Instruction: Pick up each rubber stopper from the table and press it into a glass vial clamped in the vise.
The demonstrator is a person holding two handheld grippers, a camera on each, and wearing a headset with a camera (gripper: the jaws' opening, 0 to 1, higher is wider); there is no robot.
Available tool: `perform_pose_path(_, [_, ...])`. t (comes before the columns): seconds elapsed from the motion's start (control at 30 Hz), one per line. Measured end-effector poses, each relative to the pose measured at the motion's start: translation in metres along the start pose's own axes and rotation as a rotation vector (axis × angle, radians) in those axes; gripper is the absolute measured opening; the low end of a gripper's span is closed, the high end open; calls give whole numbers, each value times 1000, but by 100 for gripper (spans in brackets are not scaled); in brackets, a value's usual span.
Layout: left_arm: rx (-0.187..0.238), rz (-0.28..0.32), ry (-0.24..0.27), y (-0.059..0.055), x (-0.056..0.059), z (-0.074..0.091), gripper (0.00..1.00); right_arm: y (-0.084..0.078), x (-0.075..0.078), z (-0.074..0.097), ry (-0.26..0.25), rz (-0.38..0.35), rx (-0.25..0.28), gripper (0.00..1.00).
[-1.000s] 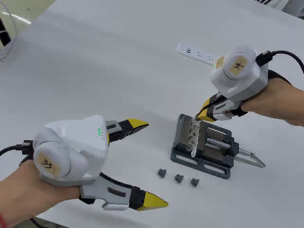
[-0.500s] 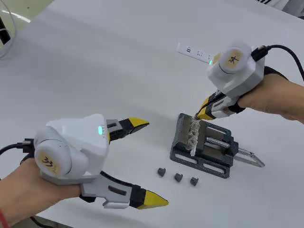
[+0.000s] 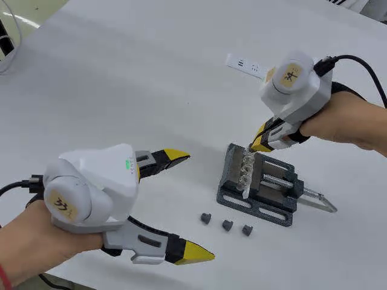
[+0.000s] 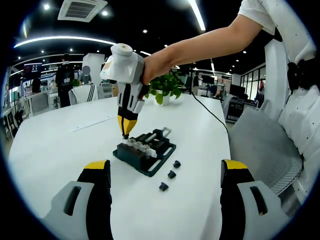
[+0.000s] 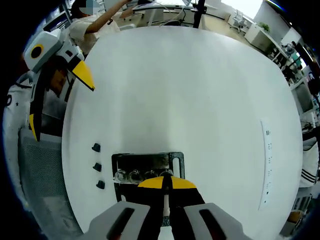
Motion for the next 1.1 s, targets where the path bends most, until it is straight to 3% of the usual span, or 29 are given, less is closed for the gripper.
perform_pose_path(0.43, [4,1,4,2,-3,0,90,-1,2,-1,9,-56,4,0])
perform_pose_path(0.83, [11,-1,16,4,-7,3,90,1,2,-2,12,-72,-30,0])
perform_pose_path(1.1, [12,0,20,4,-8,3,89,0,1,-3,12,-82,-21,0])
Point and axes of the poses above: the centre of the closed fingertips' face, and the gripper's own axes: z roughly backward along the fingers, x roughly to its right, y roughly out of its top, the point moved 1 cm from there along z, roughly backward along the fingers, and after that the axes turned 2 degrees about x, right-handed, at the moved point
